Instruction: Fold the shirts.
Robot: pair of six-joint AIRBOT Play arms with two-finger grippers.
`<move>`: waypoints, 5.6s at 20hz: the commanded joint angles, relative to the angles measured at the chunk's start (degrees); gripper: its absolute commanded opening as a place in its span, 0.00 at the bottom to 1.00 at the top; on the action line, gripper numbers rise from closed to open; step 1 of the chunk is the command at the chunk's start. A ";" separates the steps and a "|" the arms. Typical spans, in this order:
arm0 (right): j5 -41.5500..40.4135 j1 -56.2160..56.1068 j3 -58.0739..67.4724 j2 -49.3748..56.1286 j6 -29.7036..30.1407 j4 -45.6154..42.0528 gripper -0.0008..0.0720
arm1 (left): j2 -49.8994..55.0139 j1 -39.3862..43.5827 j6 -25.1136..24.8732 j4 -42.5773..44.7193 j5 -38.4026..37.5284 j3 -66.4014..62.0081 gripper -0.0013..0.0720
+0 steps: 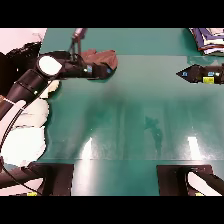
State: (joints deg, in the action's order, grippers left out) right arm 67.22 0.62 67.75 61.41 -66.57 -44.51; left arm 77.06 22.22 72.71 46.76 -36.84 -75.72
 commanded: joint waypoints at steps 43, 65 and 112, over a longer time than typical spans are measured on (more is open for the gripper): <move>9.86 -0.04 25.49 0.04 -0.02 -0.20 0.03 | -3.19 -10.56 -0.55 11.10 -35.82 -38.69 0.06; 7.96 -0.04 8.22 -13.51 -0.07 -0.11 0.03 | 1.64 -6.54 3.82 16.94 -24.90 2.47 0.83; 16.55 -1.40 4.57 -3.58 -9.14 -14.40 0.03 | 8.17 -20.48 -1.22 -1.31 -22.27 5.97 0.06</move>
State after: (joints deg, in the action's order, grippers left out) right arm 83.81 0.14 74.63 58.00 -74.94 -56.86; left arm 89.49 5.61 71.55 45.43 -58.92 -68.49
